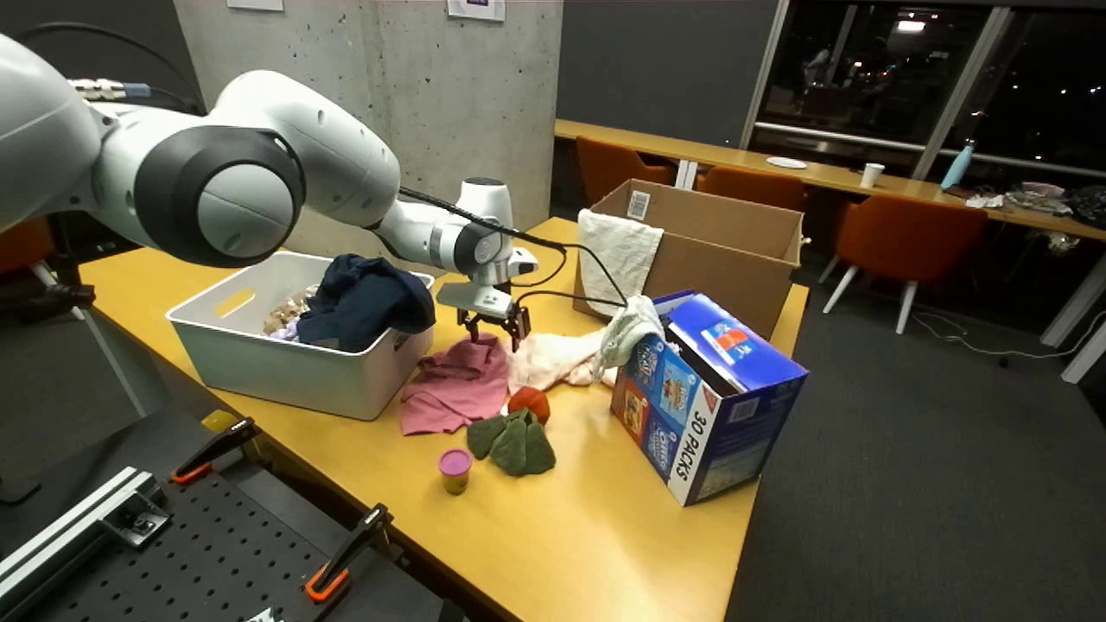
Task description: Use the pink shirt to put the yellow container in the basket, then put the peach shirt in the basket
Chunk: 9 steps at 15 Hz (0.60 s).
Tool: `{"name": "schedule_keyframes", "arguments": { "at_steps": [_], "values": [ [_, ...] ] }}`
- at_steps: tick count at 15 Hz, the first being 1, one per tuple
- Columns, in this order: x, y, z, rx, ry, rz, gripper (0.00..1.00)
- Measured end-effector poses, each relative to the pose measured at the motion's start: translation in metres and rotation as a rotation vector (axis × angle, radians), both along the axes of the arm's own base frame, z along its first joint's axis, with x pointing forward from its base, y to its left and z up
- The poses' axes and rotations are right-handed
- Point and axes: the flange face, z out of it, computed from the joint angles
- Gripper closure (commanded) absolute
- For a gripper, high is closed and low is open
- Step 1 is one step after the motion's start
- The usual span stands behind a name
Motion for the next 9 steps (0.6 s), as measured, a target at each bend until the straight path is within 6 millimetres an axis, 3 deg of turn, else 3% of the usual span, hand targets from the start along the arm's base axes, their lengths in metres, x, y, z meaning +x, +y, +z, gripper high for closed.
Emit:
{"name": "schedule_keyframes", "arguments": {
  "at_steps": [1, 3, 9],
  "values": [
    [-0.0006, 0.0007, -0.0042, 0.002, 0.004, 0.002, 0.25],
    [-0.0011, 0.0006, -0.0101, 0.006, 0.015, 0.006, 0.32],
    [0.0033, -0.0087, -0.0108, 0.030, 0.024, 0.021, 0.79]
  ]
}}
